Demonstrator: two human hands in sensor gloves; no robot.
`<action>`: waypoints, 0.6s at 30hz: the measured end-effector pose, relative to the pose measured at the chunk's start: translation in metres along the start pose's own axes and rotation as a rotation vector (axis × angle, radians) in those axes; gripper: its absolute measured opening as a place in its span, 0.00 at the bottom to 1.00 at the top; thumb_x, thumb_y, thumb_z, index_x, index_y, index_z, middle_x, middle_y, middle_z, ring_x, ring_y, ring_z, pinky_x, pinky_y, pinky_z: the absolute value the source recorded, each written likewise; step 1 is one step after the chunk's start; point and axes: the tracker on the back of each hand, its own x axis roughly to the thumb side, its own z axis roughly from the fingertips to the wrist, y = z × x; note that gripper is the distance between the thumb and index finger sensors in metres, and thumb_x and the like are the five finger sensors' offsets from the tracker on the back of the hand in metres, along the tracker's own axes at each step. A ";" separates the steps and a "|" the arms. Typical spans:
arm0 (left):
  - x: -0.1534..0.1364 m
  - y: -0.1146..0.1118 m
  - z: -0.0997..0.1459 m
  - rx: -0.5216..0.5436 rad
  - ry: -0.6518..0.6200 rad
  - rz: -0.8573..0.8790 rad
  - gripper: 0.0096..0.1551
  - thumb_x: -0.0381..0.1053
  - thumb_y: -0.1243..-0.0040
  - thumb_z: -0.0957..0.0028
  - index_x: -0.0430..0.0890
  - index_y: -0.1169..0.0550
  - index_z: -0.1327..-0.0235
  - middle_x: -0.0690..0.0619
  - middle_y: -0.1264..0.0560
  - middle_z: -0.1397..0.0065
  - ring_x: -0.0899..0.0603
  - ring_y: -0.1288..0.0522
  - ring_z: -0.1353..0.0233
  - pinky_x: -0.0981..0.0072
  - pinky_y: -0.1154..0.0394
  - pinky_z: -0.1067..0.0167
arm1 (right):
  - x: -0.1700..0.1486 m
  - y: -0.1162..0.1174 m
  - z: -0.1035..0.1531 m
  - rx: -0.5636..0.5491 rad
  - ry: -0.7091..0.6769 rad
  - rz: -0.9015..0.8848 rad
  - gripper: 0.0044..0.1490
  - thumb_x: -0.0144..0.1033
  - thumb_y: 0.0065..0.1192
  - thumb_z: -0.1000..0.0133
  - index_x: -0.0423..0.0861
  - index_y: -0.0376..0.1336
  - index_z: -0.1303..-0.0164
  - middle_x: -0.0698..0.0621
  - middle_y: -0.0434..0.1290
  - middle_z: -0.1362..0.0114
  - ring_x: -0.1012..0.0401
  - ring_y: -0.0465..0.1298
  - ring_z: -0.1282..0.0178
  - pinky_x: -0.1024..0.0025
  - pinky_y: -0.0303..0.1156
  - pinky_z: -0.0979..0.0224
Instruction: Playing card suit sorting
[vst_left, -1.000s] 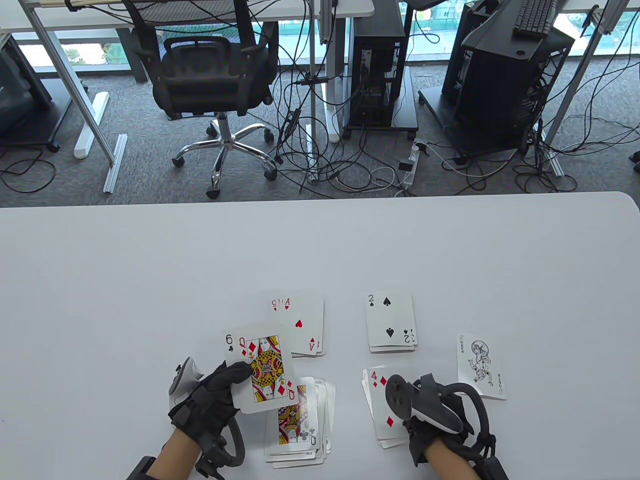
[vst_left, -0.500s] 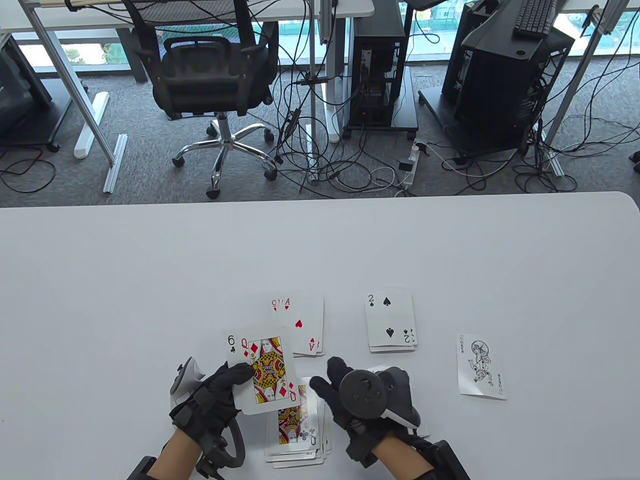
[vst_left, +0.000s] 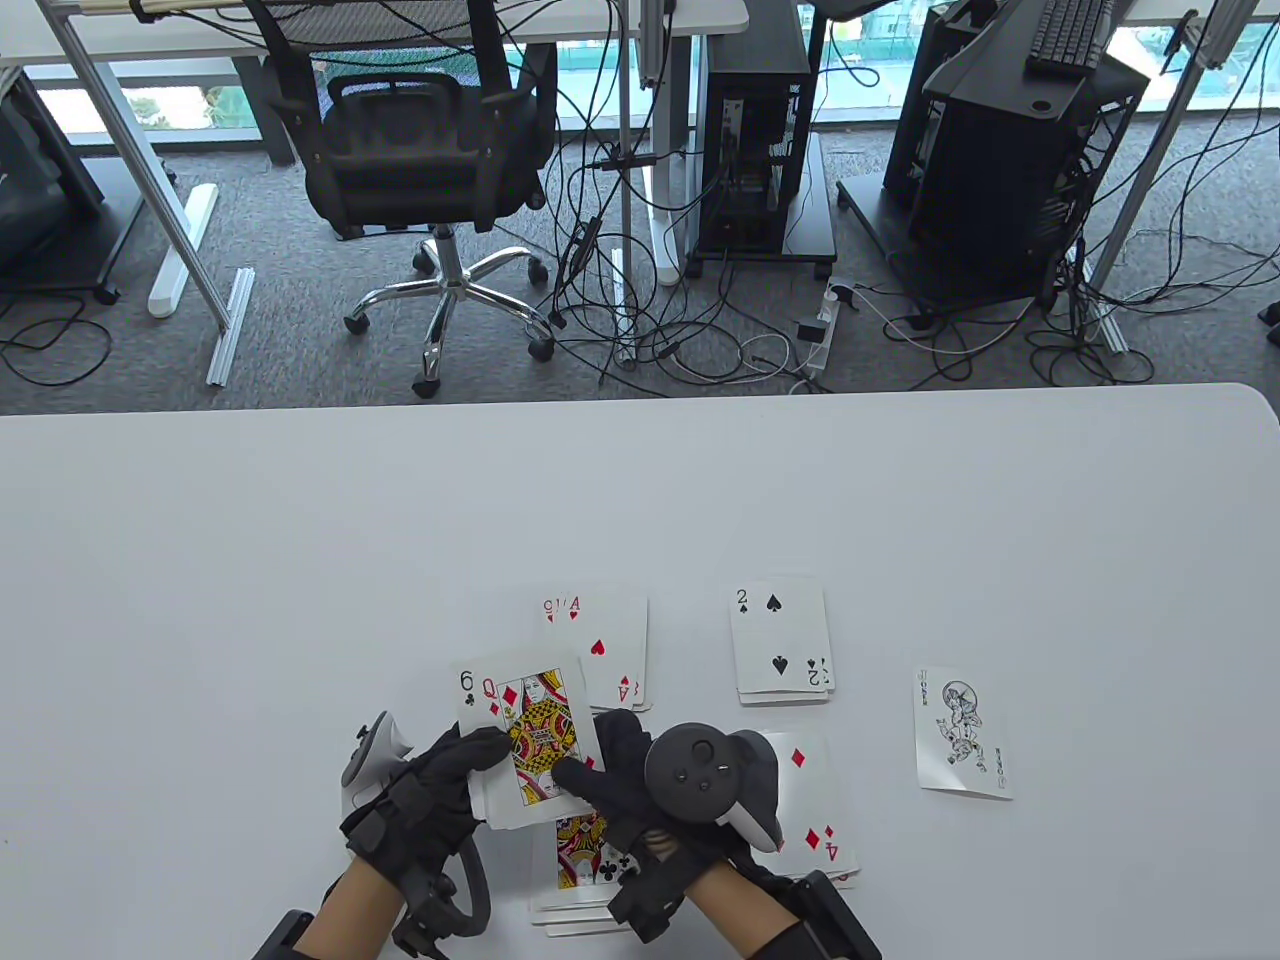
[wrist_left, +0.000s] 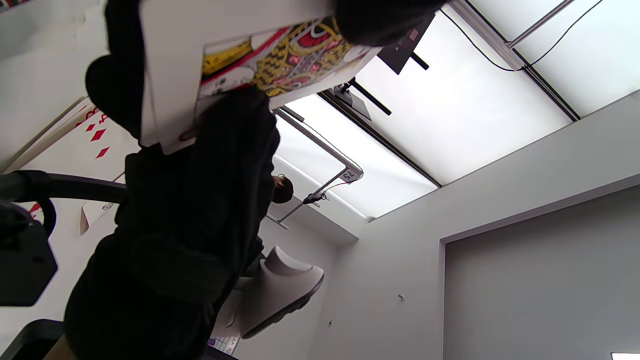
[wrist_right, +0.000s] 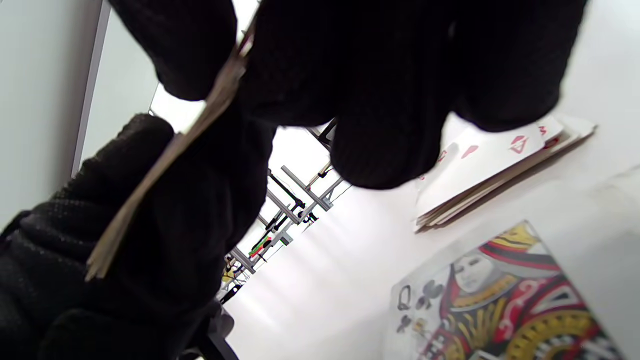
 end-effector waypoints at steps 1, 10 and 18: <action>-0.001 0.000 0.000 -0.002 0.000 0.006 0.28 0.50 0.52 0.32 0.47 0.41 0.21 0.43 0.35 0.21 0.34 0.28 0.29 0.46 0.25 0.39 | -0.001 -0.001 0.000 -0.003 0.013 -0.035 0.30 0.37 0.59 0.43 0.23 0.63 0.49 0.49 0.78 0.64 0.51 0.82 0.64 0.48 0.78 0.52; 0.000 0.000 -0.001 0.001 -0.006 0.010 0.28 0.49 0.52 0.32 0.47 0.41 0.21 0.44 0.34 0.22 0.35 0.27 0.30 0.47 0.25 0.40 | -0.014 -0.024 0.006 -0.065 0.057 -0.040 0.25 0.30 0.52 0.41 0.22 0.65 0.50 0.46 0.80 0.64 0.48 0.82 0.63 0.47 0.77 0.51; 0.000 0.000 -0.001 0.011 -0.010 0.017 0.28 0.49 0.52 0.32 0.47 0.41 0.21 0.44 0.34 0.22 0.35 0.28 0.30 0.47 0.25 0.40 | -0.031 -0.079 0.024 -0.139 0.105 -0.002 0.25 0.29 0.53 0.41 0.22 0.66 0.50 0.46 0.80 0.66 0.49 0.82 0.65 0.47 0.77 0.53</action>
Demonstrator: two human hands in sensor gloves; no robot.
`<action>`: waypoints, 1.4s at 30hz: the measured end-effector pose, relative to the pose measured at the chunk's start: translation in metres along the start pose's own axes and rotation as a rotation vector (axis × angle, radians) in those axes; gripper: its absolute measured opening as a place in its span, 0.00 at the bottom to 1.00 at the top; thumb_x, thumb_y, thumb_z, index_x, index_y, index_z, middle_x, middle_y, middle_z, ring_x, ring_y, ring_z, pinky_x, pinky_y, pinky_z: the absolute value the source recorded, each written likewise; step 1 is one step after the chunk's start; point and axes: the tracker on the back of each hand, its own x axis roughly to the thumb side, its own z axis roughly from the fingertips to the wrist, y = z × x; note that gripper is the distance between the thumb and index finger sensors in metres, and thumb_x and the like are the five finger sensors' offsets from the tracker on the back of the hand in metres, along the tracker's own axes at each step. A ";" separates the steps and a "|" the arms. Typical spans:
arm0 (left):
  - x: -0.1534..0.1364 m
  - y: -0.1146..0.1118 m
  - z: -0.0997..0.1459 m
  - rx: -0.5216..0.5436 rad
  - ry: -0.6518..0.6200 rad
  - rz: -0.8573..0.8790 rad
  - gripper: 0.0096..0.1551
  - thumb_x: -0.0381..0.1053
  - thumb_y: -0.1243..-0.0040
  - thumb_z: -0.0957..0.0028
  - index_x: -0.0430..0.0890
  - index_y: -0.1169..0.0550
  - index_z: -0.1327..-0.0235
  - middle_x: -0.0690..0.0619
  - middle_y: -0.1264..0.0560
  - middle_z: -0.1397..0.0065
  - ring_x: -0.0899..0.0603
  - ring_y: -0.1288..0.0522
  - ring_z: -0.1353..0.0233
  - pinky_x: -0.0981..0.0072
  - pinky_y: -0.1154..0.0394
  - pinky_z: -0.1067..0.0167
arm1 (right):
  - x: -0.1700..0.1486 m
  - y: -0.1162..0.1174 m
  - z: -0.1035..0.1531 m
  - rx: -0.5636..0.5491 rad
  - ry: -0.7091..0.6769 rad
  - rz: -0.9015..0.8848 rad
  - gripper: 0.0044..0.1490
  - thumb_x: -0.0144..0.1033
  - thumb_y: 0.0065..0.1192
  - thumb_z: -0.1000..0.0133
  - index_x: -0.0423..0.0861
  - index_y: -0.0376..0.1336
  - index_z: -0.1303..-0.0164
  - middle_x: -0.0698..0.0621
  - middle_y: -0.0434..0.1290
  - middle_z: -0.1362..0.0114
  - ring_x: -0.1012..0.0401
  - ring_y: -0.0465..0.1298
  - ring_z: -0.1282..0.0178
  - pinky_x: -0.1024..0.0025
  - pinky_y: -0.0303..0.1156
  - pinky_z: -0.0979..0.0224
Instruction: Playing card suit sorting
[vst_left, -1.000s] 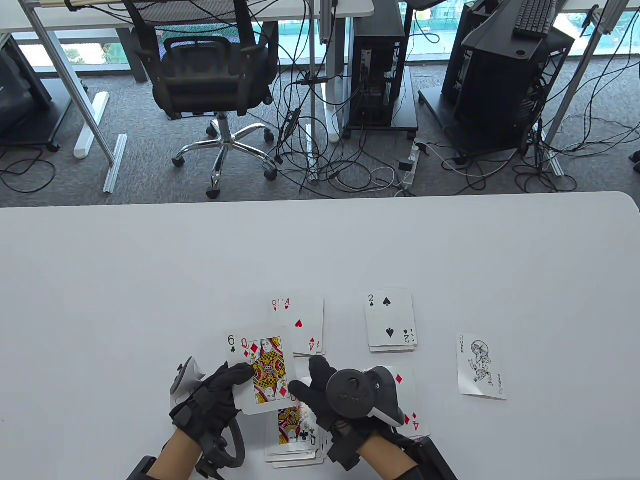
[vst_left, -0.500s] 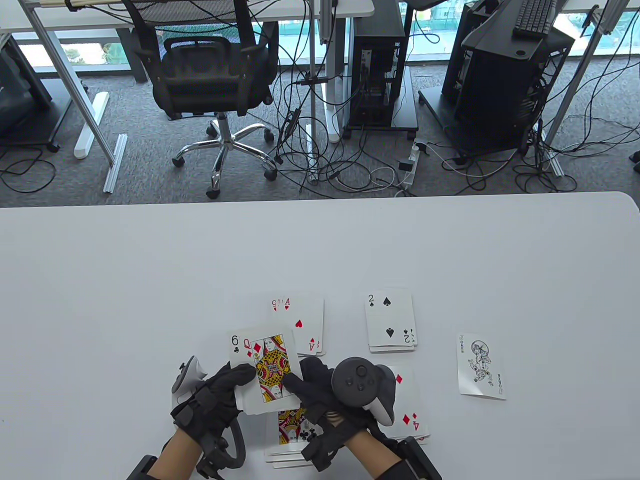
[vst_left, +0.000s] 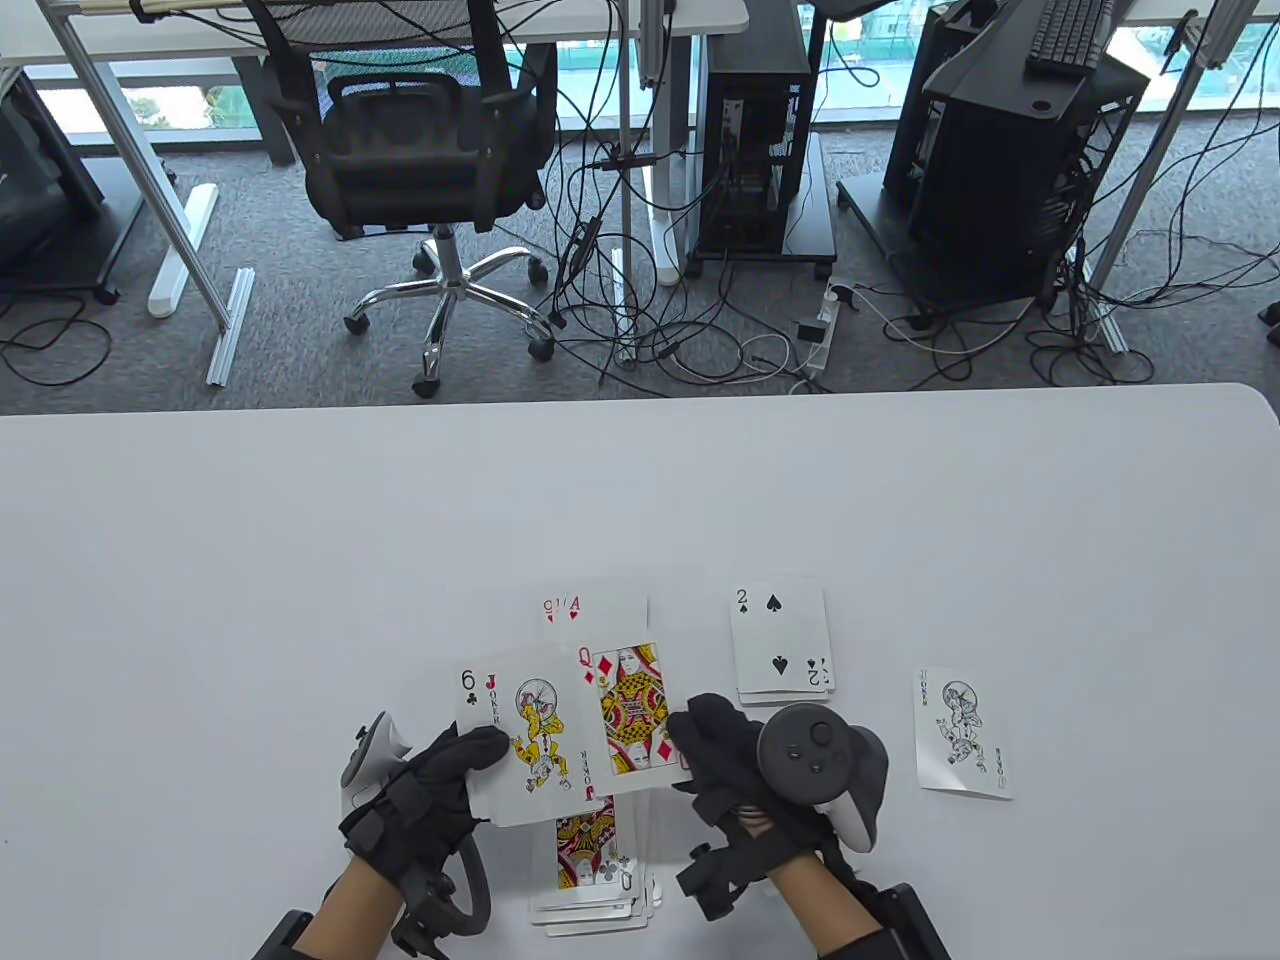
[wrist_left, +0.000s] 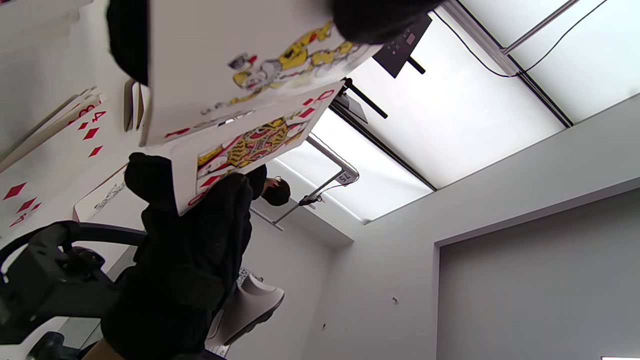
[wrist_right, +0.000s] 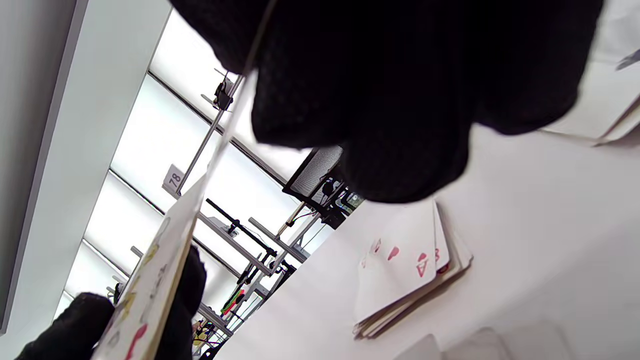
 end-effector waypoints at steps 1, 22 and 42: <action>0.000 0.000 0.000 0.001 0.000 0.001 0.28 0.49 0.52 0.32 0.47 0.41 0.21 0.44 0.34 0.22 0.35 0.28 0.30 0.47 0.25 0.40 | -0.002 -0.006 0.002 -0.007 0.012 0.004 0.25 0.29 0.53 0.41 0.21 0.66 0.50 0.46 0.80 0.66 0.49 0.82 0.66 0.47 0.77 0.53; 0.000 -0.001 0.002 0.017 0.004 0.016 0.28 0.50 0.53 0.32 0.47 0.41 0.21 0.44 0.35 0.21 0.35 0.28 0.30 0.47 0.25 0.39 | -0.071 -0.026 0.035 0.310 0.324 0.772 0.30 0.31 0.56 0.41 0.18 0.65 0.48 0.43 0.80 0.65 0.46 0.81 0.66 0.44 0.76 0.53; -0.001 -0.001 0.002 0.016 0.013 0.017 0.28 0.50 0.53 0.32 0.47 0.41 0.21 0.44 0.35 0.21 0.34 0.28 0.29 0.47 0.25 0.39 | -0.043 -0.010 0.025 0.293 0.231 0.870 0.35 0.37 0.56 0.41 0.18 0.64 0.46 0.42 0.80 0.65 0.46 0.81 0.67 0.44 0.76 0.53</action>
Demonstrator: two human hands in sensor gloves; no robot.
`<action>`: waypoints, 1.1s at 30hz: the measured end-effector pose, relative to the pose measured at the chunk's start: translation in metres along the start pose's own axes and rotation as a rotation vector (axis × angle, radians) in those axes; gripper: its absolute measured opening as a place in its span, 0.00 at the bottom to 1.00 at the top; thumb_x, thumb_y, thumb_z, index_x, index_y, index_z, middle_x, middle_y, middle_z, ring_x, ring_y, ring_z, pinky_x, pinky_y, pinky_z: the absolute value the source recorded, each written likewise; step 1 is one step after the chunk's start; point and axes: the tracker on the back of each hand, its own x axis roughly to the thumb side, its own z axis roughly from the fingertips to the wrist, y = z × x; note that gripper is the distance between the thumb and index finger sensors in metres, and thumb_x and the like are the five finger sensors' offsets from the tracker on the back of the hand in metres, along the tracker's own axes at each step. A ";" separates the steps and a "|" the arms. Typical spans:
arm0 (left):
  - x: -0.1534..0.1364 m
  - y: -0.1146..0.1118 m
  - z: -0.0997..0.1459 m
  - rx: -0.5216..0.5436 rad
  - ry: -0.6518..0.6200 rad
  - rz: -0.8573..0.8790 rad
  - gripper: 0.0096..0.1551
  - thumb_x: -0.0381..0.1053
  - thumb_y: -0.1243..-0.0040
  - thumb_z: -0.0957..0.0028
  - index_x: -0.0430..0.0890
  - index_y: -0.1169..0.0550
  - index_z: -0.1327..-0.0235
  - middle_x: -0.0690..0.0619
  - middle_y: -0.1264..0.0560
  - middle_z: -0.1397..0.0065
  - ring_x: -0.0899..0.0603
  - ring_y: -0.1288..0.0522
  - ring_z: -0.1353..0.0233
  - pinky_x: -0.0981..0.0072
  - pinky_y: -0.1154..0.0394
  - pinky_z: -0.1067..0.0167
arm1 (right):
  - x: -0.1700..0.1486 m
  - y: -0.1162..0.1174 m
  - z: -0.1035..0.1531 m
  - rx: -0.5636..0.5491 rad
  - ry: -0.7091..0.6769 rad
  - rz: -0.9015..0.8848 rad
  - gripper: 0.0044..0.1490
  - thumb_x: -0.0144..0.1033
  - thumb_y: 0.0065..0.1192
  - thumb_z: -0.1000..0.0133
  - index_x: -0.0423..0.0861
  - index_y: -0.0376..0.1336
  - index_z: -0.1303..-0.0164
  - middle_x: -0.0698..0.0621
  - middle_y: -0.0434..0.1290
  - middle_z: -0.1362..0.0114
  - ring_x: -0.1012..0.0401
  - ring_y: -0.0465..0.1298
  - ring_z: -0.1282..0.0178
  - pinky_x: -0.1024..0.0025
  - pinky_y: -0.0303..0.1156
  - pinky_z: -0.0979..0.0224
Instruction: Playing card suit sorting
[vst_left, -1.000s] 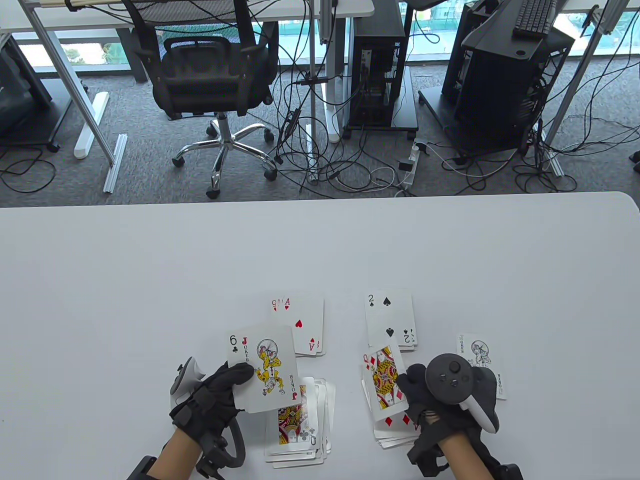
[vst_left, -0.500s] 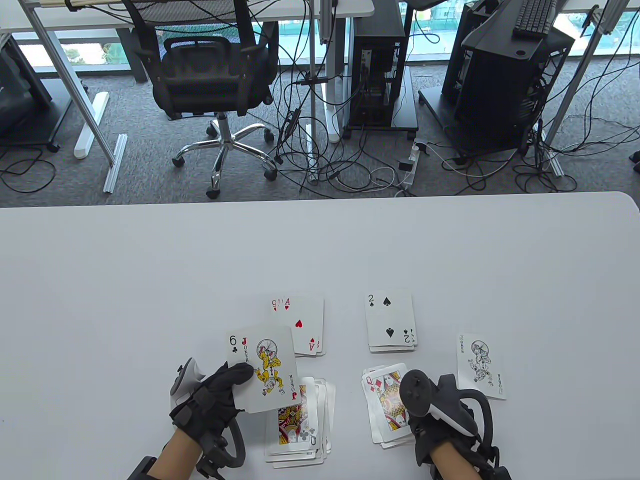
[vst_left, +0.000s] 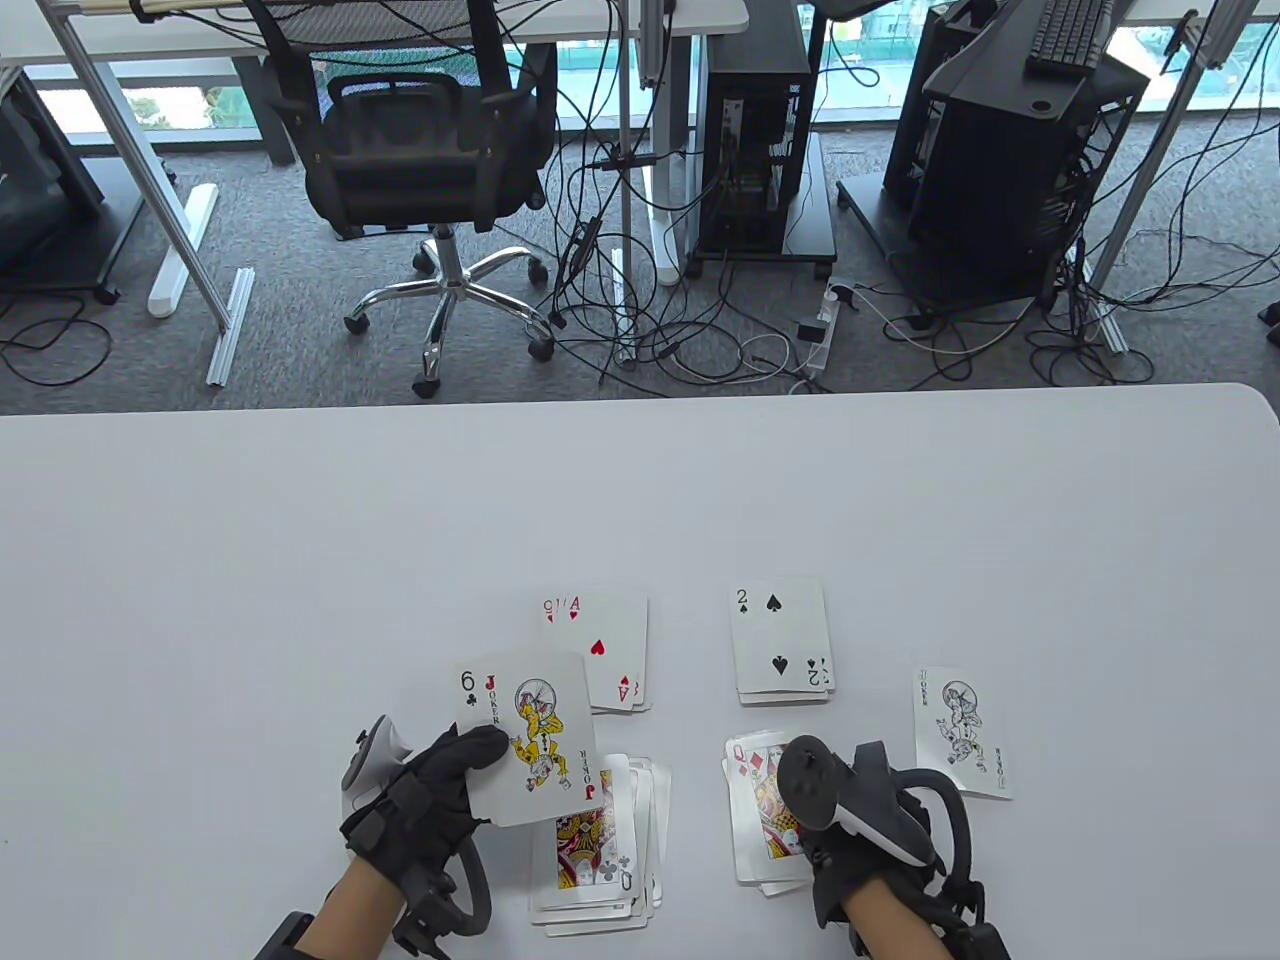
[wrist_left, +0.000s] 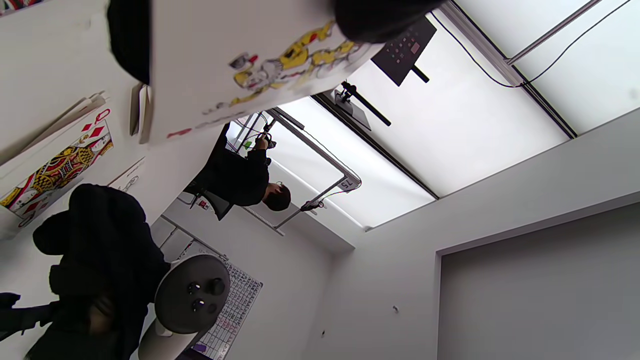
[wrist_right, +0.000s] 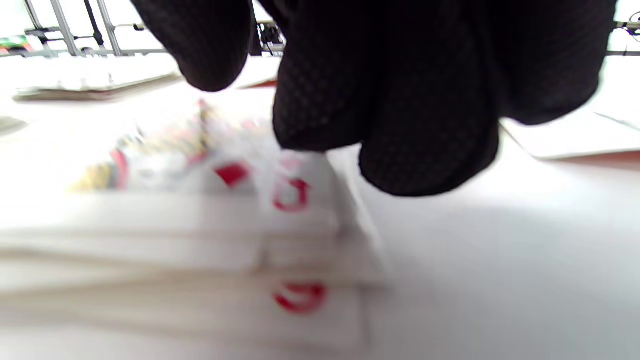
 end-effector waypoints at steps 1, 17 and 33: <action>0.000 0.000 0.000 0.000 0.002 -0.001 0.28 0.50 0.53 0.32 0.47 0.41 0.21 0.43 0.35 0.21 0.34 0.28 0.29 0.47 0.25 0.39 | 0.005 -0.004 0.000 -0.015 -0.021 -0.021 0.35 0.38 0.55 0.40 0.17 0.64 0.46 0.42 0.80 0.65 0.46 0.81 0.67 0.44 0.76 0.53; -0.002 -0.002 -0.001 -0.024 0.013 -0.015 0.28 0.49 0.53 0.32 0.47 0.41 0.21 0.43 0.35 0.21 0.34 0.28 0.29 0.46 0.25 0.39 | 0.114 -0.020 -0.015 -0.152 -0.451 -0.695 0.53 0.51 0.49 0.38 0.14 0.49 0.33 0.34 0.74 0.48 0.38 0.76 0.52 0.36 0.70 0.44; -0.010 -0.009 -0.006 -0.080 0.025 0.015 0.28 0.49 0.53 0.32 0.47 0.41 0.20 0.44 0.35 0.21 0.34 0.28 0.29 0.46 0.26 0.39 | 0.114 -0.016 -0.017 -0.262 -0.355 -0.876 0.27 0.32 0.53 0.41 0.24 0.60 0.44 0.47 0.77 0.59 0.49 0.80 0.59 0.47 0.76 0.48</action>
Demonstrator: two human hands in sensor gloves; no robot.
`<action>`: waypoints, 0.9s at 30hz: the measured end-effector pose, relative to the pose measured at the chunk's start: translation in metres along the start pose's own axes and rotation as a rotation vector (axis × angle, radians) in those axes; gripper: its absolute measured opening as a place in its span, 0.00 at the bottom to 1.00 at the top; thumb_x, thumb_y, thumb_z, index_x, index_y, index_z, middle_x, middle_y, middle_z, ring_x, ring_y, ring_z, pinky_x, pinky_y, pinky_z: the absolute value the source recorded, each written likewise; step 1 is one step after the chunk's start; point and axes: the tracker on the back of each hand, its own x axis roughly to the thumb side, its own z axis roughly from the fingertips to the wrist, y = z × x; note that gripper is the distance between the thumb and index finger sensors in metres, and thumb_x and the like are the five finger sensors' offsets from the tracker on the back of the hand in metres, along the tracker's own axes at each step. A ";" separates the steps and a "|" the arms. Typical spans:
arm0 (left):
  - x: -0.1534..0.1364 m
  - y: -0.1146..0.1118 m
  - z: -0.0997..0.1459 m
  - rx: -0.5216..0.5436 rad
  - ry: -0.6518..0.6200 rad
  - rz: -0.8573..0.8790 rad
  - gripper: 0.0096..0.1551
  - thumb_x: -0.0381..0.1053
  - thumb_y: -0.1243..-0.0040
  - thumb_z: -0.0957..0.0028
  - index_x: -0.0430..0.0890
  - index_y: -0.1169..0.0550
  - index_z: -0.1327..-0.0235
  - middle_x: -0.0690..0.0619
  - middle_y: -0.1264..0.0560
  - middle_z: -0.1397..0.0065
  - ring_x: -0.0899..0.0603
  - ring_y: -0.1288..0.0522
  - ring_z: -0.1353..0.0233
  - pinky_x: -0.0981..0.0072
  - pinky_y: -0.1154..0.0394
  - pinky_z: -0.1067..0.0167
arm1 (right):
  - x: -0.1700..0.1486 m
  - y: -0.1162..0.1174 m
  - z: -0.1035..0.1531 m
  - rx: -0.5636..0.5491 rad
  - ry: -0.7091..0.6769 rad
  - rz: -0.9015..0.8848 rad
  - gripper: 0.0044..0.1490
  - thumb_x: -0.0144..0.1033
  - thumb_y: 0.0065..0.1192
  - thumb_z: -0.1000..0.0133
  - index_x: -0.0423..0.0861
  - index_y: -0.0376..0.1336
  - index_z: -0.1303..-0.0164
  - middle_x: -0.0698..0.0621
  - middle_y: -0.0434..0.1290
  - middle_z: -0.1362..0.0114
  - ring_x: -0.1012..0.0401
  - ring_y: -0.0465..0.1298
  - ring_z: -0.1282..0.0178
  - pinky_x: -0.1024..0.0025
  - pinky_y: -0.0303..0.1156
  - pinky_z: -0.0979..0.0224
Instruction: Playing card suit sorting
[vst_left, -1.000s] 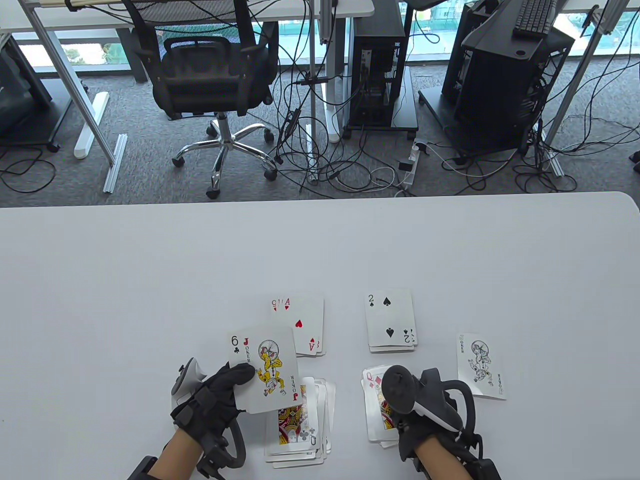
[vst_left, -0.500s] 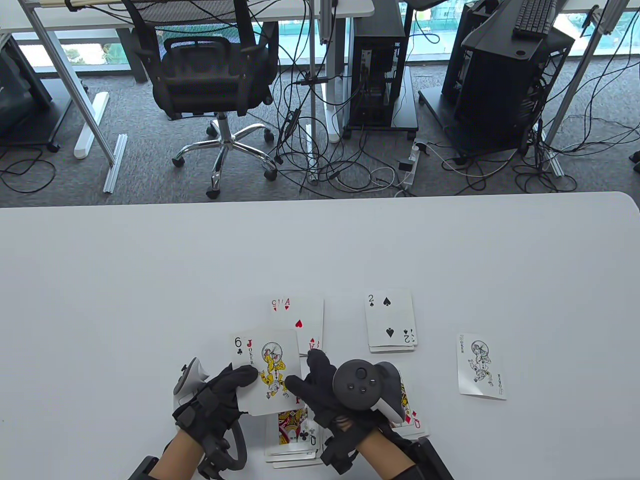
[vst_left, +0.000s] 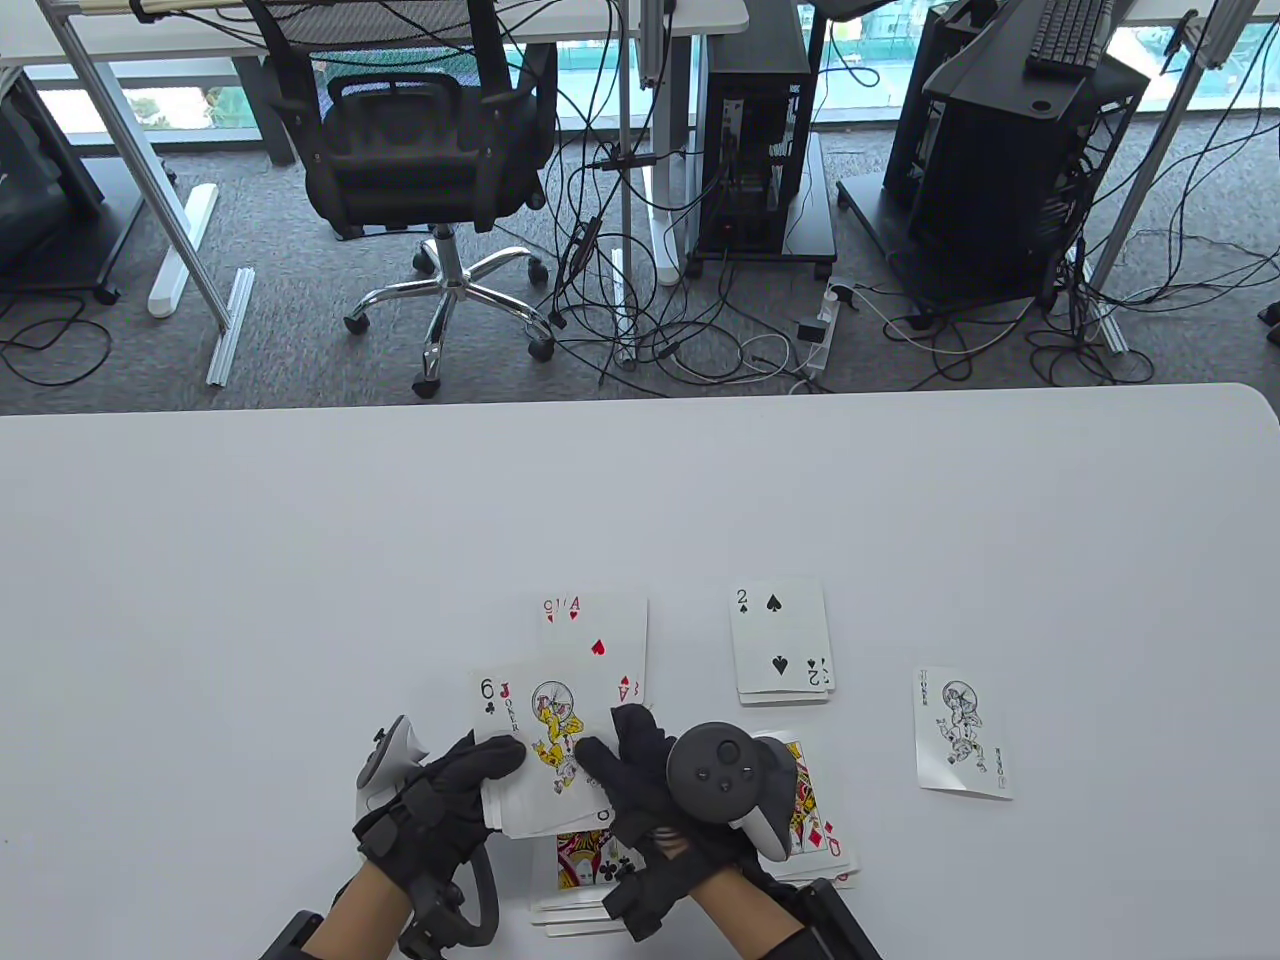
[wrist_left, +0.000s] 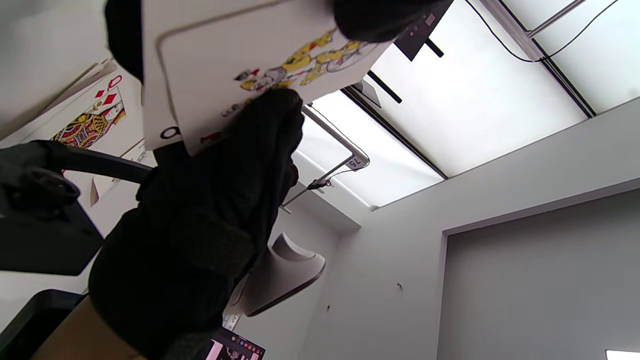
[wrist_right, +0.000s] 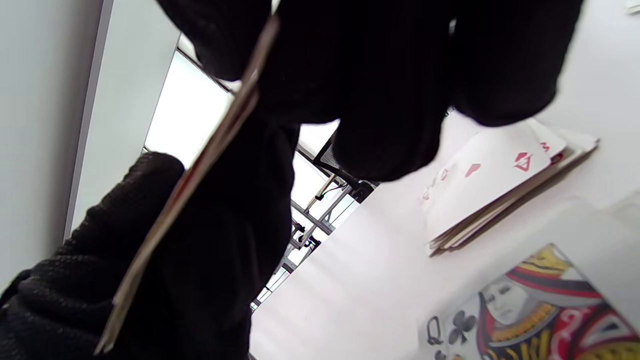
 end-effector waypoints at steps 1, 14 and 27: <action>0.000 0.000 0.000 0.001 0.001 -0.001 0.28 0.49 0.53 0.32 0.47 0.41 0.20 0.43 0.35 0.21 0.34 0.28 0.29 0.46 0.26 0.39 | 0.000 -0.001 0.000 -0.001 -0.001 0.002 0.26 0.31 0.52 0.41 0.24 0.60 0.44 0.46 0.77 0.59 0.48 0.81 0.59 0.46 0.76 0.48; 0.004 0.000 0.001 0.015 -0.013 -0.013 0.27 0.49 0.53 0.32 0.48 0.40 0.21 0.44 0.34 0.22 0.35 0.27 0.30 0.47 0.24 0.40 | -0.021 -0.074 0.010 -0.127 0.070 -0.111 0.26 0.28 0.51 0.41 0.22 0.63 0.45 0.45 0.78 0.61 0.49 0.81 0.63 0.47 0.77 0.51; 0.006 0.000 0.003 0.036 -0.021 -0.008 0.27 0.50 0.53 0.32 0.48 0.40 0.21 0.44 0.34 0.22 0.35 0.27 0.30 0.47 0.25 0.40 | -0.102 -0.223 0.057 -0.434 0.399 0.207 0.26 0.28 0.54 0.42 0.22 0.65 0.45 0.44 0.79 0.64 0.48 0.81 0.66 0.47 0.76 0.51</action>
